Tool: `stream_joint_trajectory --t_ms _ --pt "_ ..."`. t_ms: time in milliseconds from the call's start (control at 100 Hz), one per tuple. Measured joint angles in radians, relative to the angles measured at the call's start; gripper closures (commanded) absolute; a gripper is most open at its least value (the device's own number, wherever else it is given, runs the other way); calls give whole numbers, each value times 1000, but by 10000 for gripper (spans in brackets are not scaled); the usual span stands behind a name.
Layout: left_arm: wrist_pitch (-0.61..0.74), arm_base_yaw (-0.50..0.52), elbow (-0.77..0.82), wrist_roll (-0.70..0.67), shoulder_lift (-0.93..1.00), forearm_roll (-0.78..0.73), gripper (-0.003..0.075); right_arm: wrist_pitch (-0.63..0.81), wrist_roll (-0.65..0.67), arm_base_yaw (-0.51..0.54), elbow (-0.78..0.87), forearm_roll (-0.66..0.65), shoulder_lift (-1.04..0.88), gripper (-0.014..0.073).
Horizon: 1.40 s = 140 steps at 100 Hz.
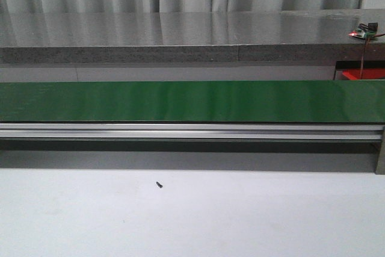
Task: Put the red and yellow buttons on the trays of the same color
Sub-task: 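Move the left gripper down over the cluster of red and yellow buttons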
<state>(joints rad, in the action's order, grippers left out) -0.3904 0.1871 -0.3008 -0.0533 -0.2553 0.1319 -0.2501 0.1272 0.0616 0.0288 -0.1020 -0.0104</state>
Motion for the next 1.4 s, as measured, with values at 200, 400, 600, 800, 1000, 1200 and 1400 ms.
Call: stream_joint_trajectory --t_ms 200,400,600,800,1000,1200,1400 --pt "-135 35 -181 0 -214 2 740 0 0 0 0 0 0 660" --pt "-83 37 -247 0 -375 2 740 0 0 0 0 0 0 660" --pt "-70 37 -251 0 -473 5 740 0 0 0 0 0 0 660" --pt "-92 57 -325 -24 -565 5 740 0 0 0 0 0 0 660" --pt "-167 152 -429 -33 -697 13 722 0 0 0 0 0 0 660" --pt "-223 236 -490 -37 -787 17 384 0 0 0 0 0 0 660" --pt "-227 264 -501 -37 -832 17 155 0 0 0 0 0 0 660"
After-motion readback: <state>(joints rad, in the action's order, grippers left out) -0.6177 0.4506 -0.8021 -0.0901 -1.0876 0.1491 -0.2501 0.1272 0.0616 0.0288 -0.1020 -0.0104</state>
